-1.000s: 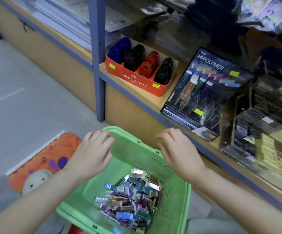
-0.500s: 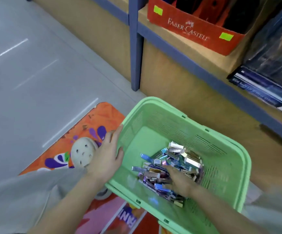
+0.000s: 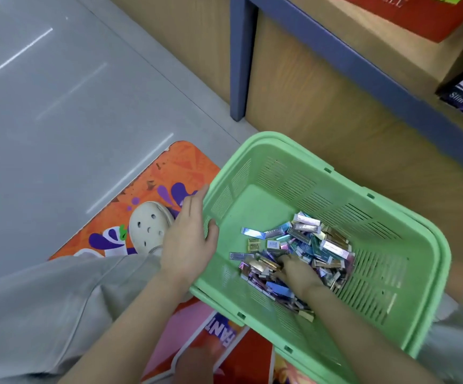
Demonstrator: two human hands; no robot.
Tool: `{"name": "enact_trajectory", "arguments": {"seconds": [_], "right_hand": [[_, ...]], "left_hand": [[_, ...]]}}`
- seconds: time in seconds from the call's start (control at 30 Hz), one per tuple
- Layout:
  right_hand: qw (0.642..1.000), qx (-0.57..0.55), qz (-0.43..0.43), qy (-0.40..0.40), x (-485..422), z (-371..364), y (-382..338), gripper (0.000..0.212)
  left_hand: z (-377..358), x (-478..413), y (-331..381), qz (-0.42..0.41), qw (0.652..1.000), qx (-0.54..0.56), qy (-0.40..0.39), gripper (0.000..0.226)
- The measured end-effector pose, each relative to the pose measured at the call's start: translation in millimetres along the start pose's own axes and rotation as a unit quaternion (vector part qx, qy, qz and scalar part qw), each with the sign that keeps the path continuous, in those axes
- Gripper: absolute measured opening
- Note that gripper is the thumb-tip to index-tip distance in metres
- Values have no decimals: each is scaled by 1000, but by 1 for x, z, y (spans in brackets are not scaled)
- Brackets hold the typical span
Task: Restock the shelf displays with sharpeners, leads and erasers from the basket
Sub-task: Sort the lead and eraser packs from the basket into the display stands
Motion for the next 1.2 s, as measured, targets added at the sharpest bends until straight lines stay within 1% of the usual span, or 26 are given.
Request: {"name": "enact_trajectory", "arguments": {"seconds": [0.07, 0.13, 0.17, 0.23, 0.27, 0.3, 0.33, 0.37, 0.4, 0.43, 0.47, 0.5, 0.53, 0.57, 0.6, 0.7, 0.73, 0.77, 0.8, 0.87, 0.9, 1.0, 1.07, 1.1, 1.13, 1.2], "right_hand": [[1000, -23, -5, -3, 0, 6, 1, 28], [998, -63, -5, -8, 3, 10, 2, 23], [995, -98, -1, -5, 6, 14, 2, 22], [982, -187, 18, 7, 18, 27, -1, 21], [971, -236, 30, 9, 25, 35, -4, 20], [960, -277, 46, 12, 32, 44, -7, 19], [950, -305, 66, 24, 39, 53, -11, 16], [942, -322, 87, 40, 46, 63, -16, 14], [932, -341, 107, 53, 52, 71, -20, 13], [921, -370, 113, 54, 56, 77, -23, 12], [907, -403, 113, 48, 59, 83, -26, 12], [892, -437, 109, 40, 63, 88, -28, 12], [876, -468, 108, 33, 66, 92, -32, 11], [864, -491, 106, 35, 69, 96, -35, 10], [855, -507, 105, 37, 73, 98, -38, 10], [849, -518, 104, 3, 83, 99, -45, 18], [851, -512, 115, -11, 88, 98, -46, 20], [862, -489, 136, -6, 91, 97, -46, 22], [878, -450, 163, 13, 95, 96, -46, 23], [907, -366, 201, 53, 99, 96, -44, 23], [914, -342, 209, 69, 99, 96, -41, 21], [911, -321, 221, 133, 93, 95, -31, 16], [911, -327, 195, 157, 80, 87, -22, 15], [921, -320, 163, 152, 72, 80, -17, 16], [936, -302, 128, 129, 63, 72, -11, 18], [965, -252, 62, 40, 47, 49, 0, 26]], "left_hand": [[0, 1, -2, 3, 1000, -3, 1, 60], [0, 2, -5, -1, 1000, 3, 17, 58], [0, 2, -4, -22, 999, 3, 33, 56], [-2, 6, 1, -104, 993, -8, 62, 48], [-6, 10, 7, -147, 987, -2, 60, 43], [-11, 13, 14, -166, 985, 28, 42, 38], [-17, 17, 22, -149, 985, 83, 13, 33], [-22, 19, 31, -100, 983, 153, -14, 29], [-30, 20, 38, -30, 974, 220, -36, 29], [-38, 21, 42, 54, 958, 276, -54, 32], [-44, 20, 44, 147, 932, 324, -74, 38], [-48, 18, 47, 231, 893, 374, -91, 45], [-51, 16, 48, 287, 854, 421, -104, 51], [-53, 14, 50, 316, 820, 464, -111, 54], [-54, 12, 54, 325, 792, 505, -109, 55], [-51, 3, 68, 316, 707, 630, -55, 47], [-51, 0, 71, 315, 687, 653, -39, 44], [-51, -2, 73, 314, 682, 660, -29, 42], [-50, -4, 73, 315, 690, 651, -22, 40], [-49, -3, 69, 314, 726, 612, -16, 34], [-47, -2, 67, 308, 744, 593, -14, 33], [-43, 1, 61, 277, 814, 510, -25, 30], [-41, 4, 55, 261, 847, 462, -28, 22], [-41, 5, 53, 259, 853, 453, -28, 20], [-40, 6, 51, 261, 852, 453, -27, 20], [-40, 7, 48, 269, 842, 466, -28, 21]]}}
Point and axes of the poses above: each hand's wrist, its own x-axis away from the middle knuckle, its own z-axis out of the back of the hand, y = z × x, the point moved 1 cm from there along -x, towards the middle knuckle, and after that the axes turned 15 degrees about -z, right-handed, at the moved point
